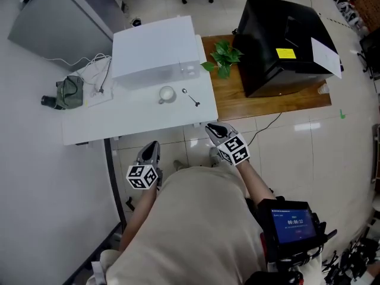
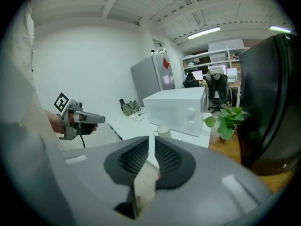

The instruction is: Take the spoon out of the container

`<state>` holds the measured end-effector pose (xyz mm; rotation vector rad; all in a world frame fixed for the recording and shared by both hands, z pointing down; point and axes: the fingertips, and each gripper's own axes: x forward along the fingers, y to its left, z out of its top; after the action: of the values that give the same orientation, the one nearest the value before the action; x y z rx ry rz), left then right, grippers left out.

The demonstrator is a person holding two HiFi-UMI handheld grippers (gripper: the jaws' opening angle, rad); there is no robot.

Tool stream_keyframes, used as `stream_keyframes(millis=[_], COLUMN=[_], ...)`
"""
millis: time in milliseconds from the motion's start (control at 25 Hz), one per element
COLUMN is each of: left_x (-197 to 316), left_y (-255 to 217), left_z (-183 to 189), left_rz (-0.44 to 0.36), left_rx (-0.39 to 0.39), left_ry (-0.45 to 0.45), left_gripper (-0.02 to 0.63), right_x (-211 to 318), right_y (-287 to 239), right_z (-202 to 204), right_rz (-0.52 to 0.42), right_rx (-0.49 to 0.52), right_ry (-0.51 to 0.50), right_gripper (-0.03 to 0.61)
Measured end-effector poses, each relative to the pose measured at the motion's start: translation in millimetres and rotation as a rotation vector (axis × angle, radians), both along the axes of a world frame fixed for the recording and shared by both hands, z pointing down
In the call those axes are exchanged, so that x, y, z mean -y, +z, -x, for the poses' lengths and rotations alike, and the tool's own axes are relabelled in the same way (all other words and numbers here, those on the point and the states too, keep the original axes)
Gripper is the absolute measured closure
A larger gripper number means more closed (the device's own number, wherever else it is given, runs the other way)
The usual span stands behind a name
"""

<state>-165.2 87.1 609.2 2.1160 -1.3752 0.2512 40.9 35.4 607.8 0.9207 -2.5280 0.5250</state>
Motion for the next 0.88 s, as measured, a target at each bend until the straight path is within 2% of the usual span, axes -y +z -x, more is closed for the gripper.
stream_keyframes(millis=[880], left_x=[-17.7], left_y=[6.1], left_z=[-23.4], left_rz=[0.019], left_rx=[0.018], left_ry=[0.052], left_gripper=[0.624], right_x=[-20.5], right_y=[20.4], right_z=[-27.7], right_rz=[0.036], right_rx=[-0.050], right_ry=[0.057], right_gripper=[0.551])
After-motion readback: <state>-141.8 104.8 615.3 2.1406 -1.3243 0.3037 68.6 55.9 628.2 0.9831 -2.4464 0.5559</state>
